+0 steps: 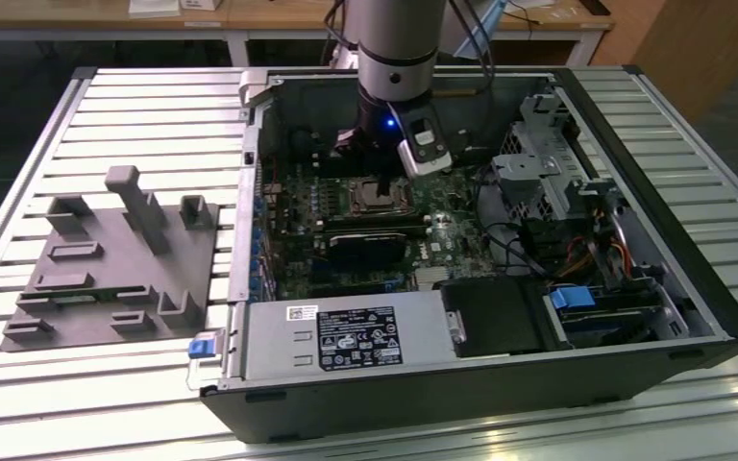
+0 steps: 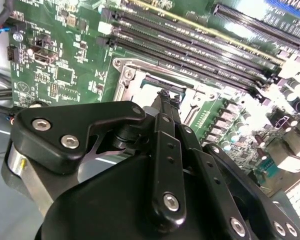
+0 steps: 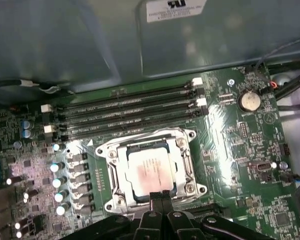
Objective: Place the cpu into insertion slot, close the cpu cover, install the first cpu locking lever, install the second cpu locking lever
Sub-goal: 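Install the second cpu locking lever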
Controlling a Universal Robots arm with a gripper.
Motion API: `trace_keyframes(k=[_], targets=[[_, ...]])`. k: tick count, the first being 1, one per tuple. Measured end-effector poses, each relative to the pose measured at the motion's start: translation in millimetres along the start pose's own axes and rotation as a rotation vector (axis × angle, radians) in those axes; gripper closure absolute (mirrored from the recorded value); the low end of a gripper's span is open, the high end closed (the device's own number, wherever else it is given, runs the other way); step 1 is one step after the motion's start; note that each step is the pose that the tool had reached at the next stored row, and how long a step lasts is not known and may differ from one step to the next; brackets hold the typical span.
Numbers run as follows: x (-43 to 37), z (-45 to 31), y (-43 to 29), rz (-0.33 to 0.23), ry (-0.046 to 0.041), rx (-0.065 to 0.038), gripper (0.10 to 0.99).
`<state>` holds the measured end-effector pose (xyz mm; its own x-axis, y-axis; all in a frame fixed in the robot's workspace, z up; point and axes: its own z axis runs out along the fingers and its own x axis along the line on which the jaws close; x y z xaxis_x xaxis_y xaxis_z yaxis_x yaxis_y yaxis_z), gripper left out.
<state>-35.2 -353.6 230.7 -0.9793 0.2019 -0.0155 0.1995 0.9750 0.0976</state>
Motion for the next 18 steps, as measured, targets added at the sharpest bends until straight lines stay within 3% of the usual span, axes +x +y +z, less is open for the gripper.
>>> trace_keyframes(k=[8, 18], targets=[[2.3, 1.7, 11.1, 0.0, -0.0006, 0.002, 0.984], [2.4, -1.8, 12.3, 0.0, -0.001, 0.004, 0.984]])
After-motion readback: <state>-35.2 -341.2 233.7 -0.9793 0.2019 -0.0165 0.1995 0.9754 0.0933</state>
